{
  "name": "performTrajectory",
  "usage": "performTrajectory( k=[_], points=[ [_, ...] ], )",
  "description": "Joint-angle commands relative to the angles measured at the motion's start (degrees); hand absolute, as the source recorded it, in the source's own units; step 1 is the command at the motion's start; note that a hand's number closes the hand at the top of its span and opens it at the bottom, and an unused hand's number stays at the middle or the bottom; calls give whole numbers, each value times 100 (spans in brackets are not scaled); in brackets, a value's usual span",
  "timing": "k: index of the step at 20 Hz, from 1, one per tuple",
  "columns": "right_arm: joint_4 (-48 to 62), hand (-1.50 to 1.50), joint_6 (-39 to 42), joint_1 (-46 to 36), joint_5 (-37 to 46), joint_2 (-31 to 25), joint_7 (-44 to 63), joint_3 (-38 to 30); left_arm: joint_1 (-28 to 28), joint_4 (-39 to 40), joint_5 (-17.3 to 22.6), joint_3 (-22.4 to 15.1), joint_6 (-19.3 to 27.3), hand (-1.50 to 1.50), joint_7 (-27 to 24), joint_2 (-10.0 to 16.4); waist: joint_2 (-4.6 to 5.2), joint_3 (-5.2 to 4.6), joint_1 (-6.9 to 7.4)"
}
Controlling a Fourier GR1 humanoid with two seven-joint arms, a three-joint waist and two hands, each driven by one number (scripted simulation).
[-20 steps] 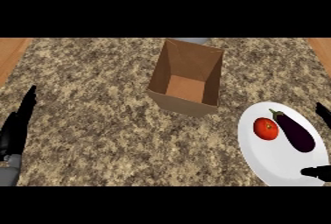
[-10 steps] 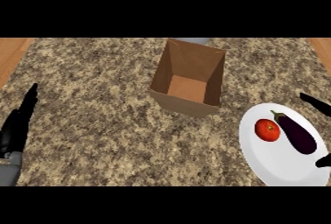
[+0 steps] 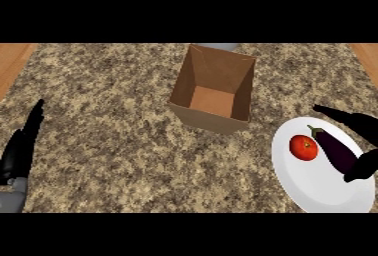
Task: Pick the tomato from the plate and place it in the cardboard box
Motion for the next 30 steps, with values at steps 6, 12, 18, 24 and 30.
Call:
performTrajectory(
  k=[6,12,18,24,30],
  points=[
    [584,-150,226,-386,959,712,37,-256,-43,-204,-223,297,-306,0,252,-90,2,5,0],
    [527,-150,314,-120,1132,637,-435,-734,-204,204,-300,572,-456,0,-60,-205,2,4,-26],
    [-543,-150,864,163,1054,952,-104,-790,-322,329,-461,674,-520,0,-94,-272,-7,2,-59],
    [-1486,-150,1004,670,1172,1292,359,-918,-158,-3,-693,588,-375,0,53,-616,-9,2,-60],
    [-1244,-150,1176,360,1740,1639,1056,-754,-74,-261,-604,759,-696,0,250,-492,-5,3,-22]
  ],
)
